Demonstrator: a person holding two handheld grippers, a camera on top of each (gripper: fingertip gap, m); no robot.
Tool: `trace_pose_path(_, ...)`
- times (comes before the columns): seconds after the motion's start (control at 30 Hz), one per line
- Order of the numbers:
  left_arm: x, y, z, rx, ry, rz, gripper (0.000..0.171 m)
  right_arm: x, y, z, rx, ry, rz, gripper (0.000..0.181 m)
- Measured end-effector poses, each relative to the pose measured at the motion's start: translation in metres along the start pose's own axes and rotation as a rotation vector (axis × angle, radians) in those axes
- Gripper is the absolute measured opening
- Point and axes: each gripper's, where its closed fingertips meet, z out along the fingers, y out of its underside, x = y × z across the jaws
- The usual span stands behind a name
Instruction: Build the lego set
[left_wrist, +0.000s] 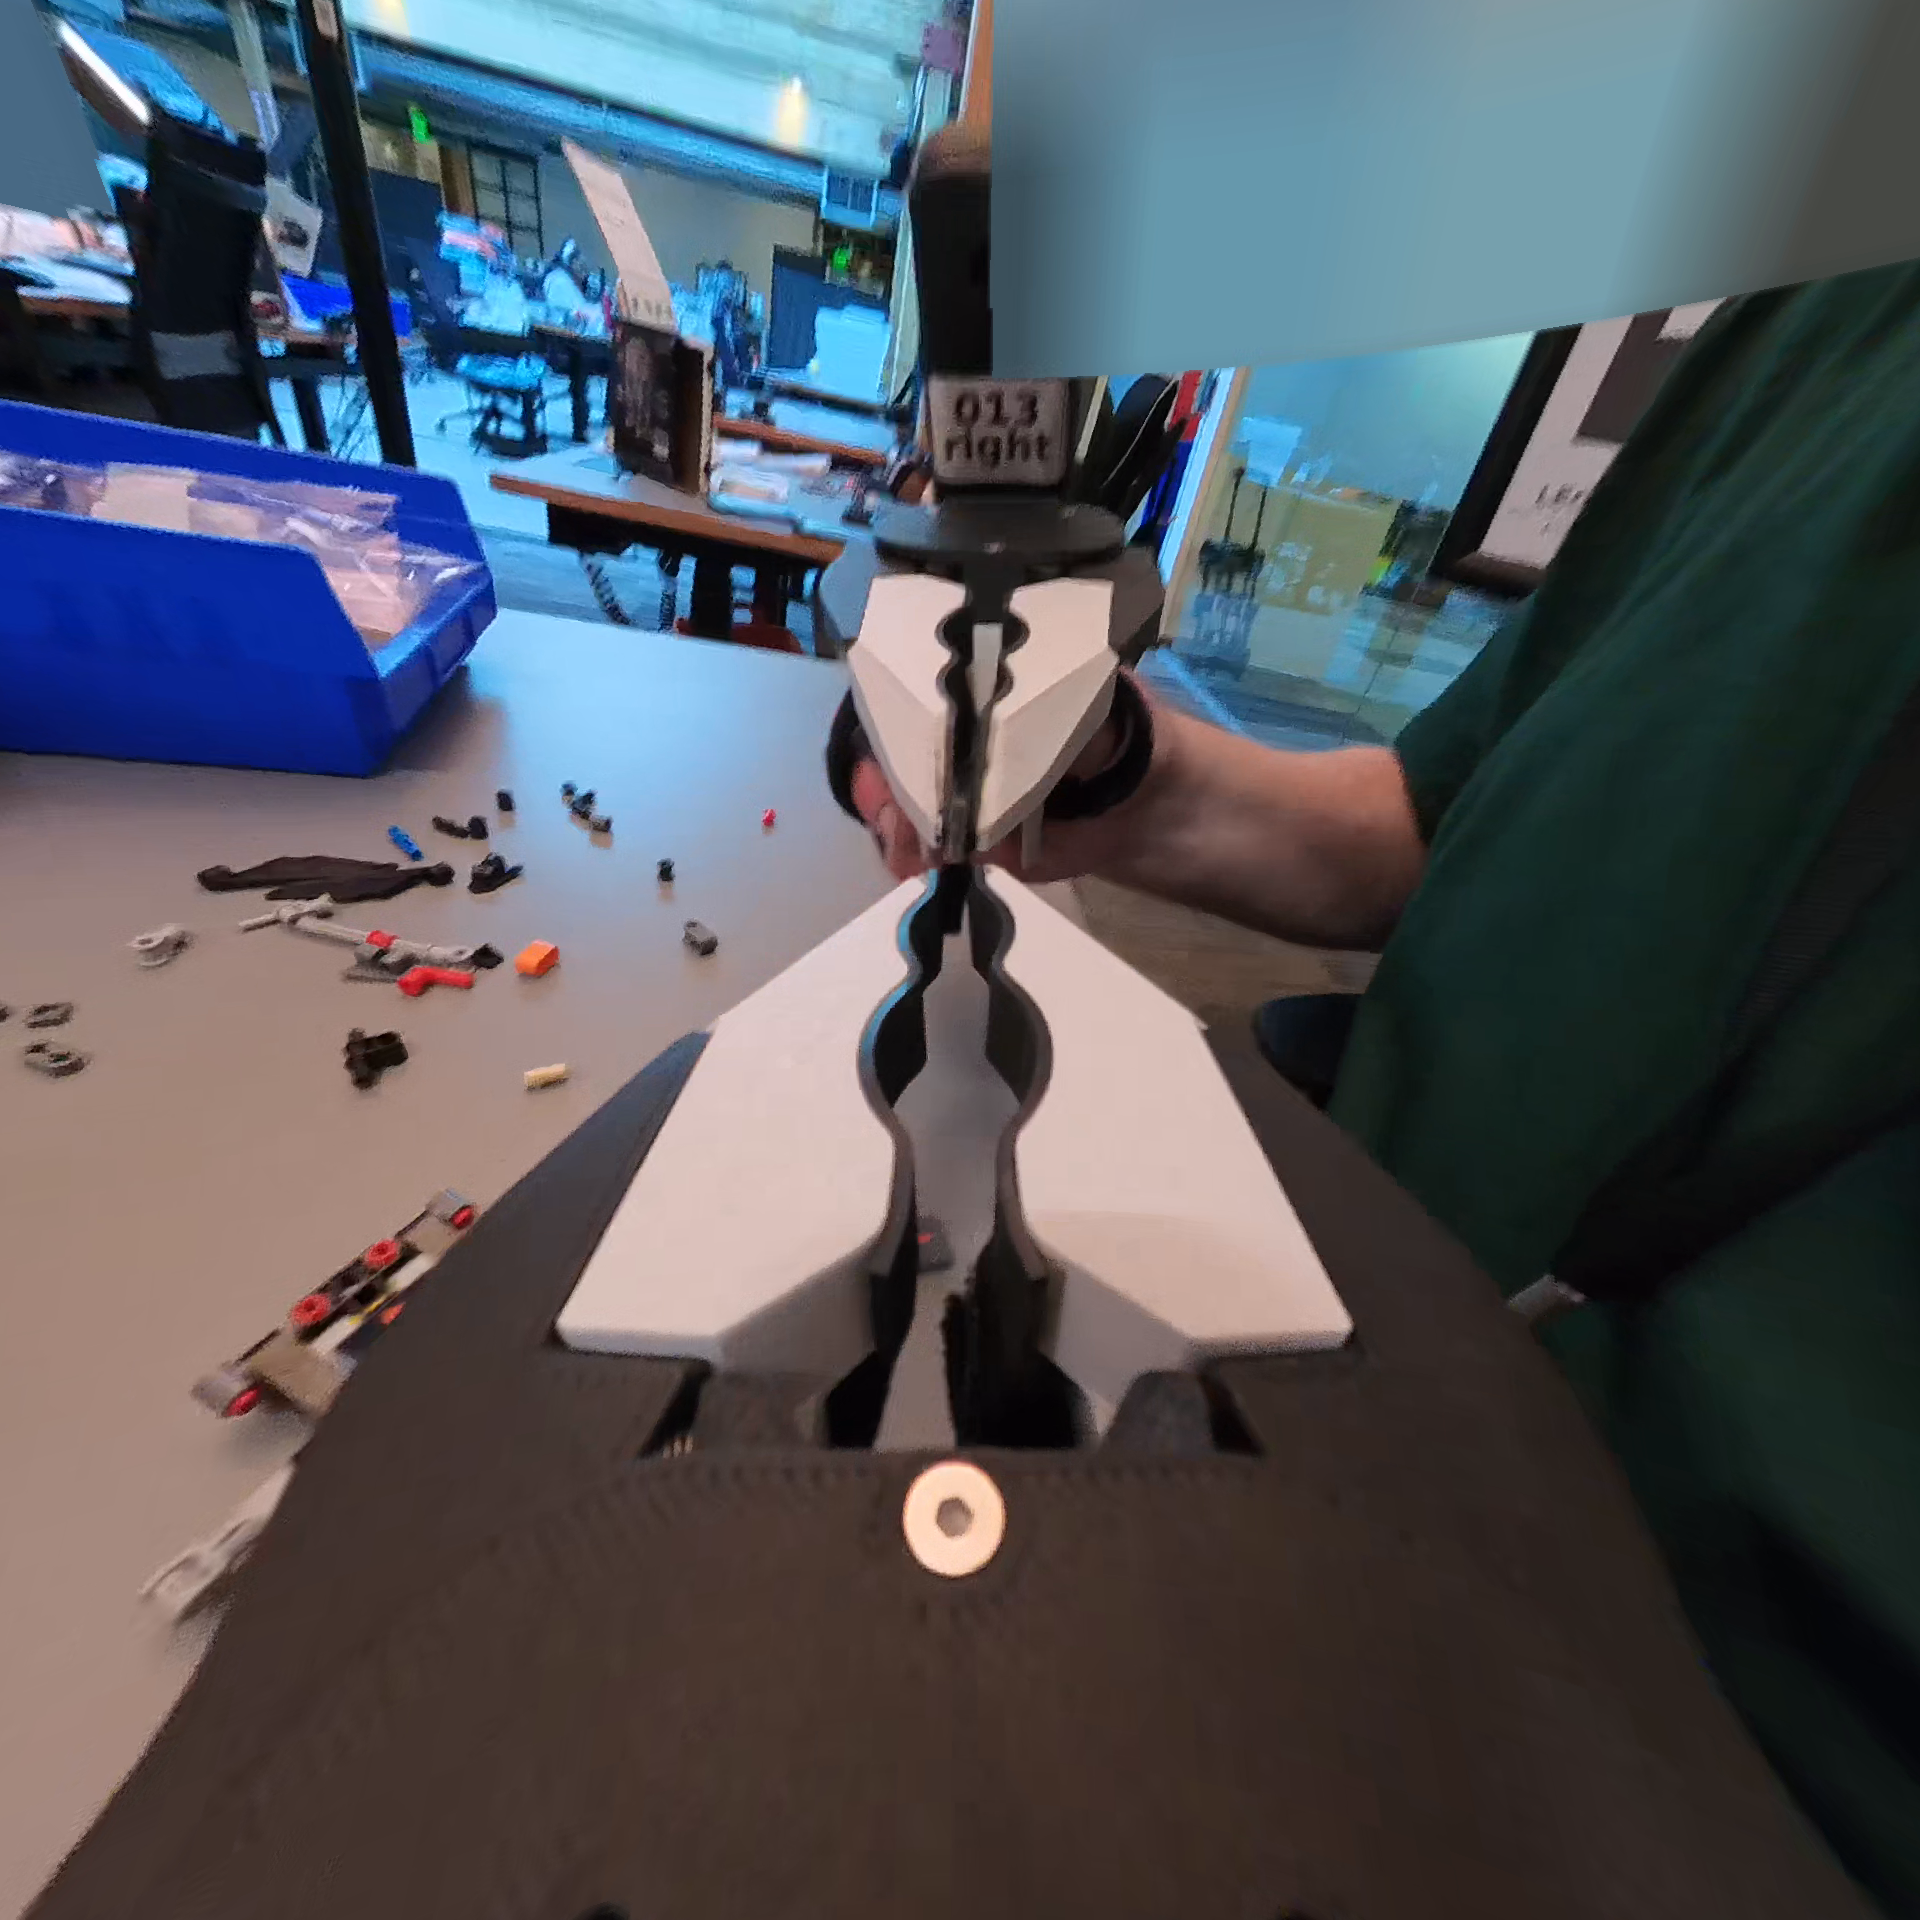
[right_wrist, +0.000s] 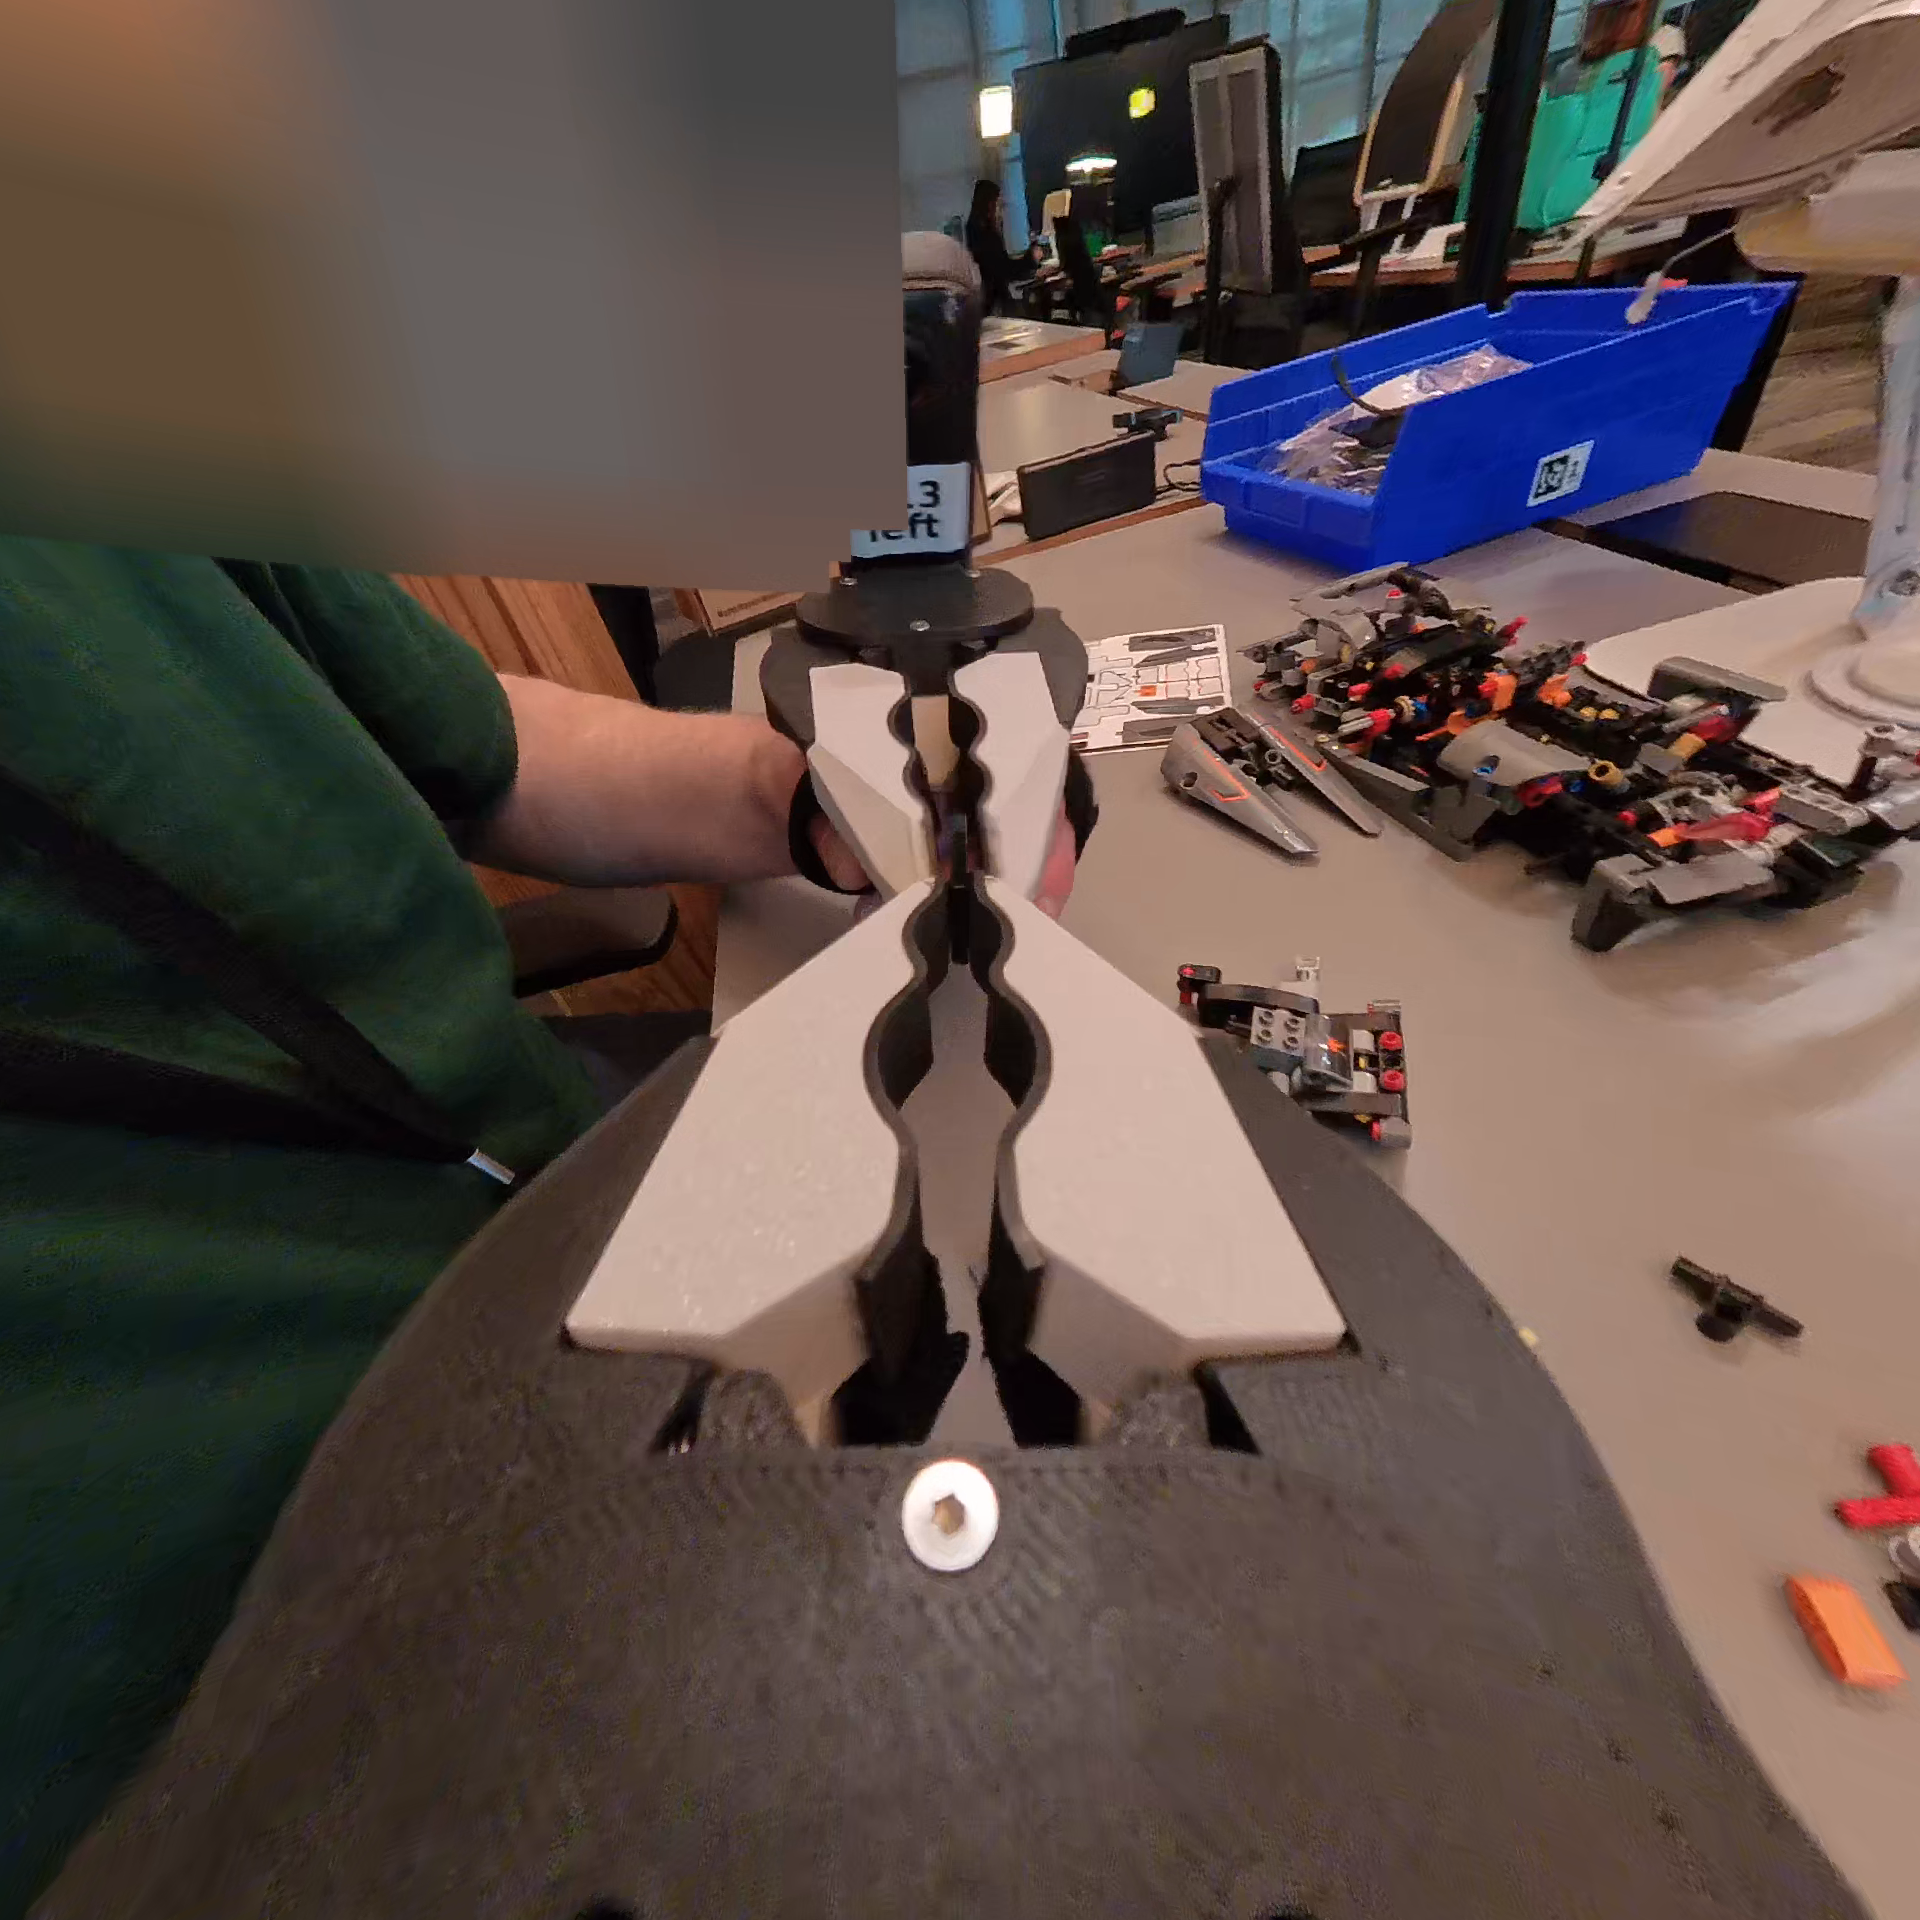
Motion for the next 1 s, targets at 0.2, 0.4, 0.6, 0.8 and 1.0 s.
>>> trace_pose_path(0.2,-0.06,0.031,-0.035,-0.327,-0.292,0.166,0.031,0.025,0.013,-0.022,-0.059,0.144,-0.03,0.0)
trace_pose_path(0.4,-0.102,0.094,-0.071,-0.642,-0.49,0.127,0.029,0.04,0.036,-0.025,-0.127,0.215,-0.031,0.0)
trace_pose_path(0.6,-0.091,0.112,-0.051,-0.669,-0.48,0.051,0.027,0.054,0.055,-0.026,-0.226,0.298,-0.074,0.0)
trace_pose_path(0.8,-0.064,0.101,-0.023,-0.63,-0.491,0.233,0.023,0.072,0.067,-0.033,-0.363,0.43,-0.214,0.0)
trace_pose_path(1.0,-0.086,0.077,-0.029,-0.552,-0.465,0.261,0.043,0.079,0.074,-0.013,-0.578,0.513,-0.547,0.0)
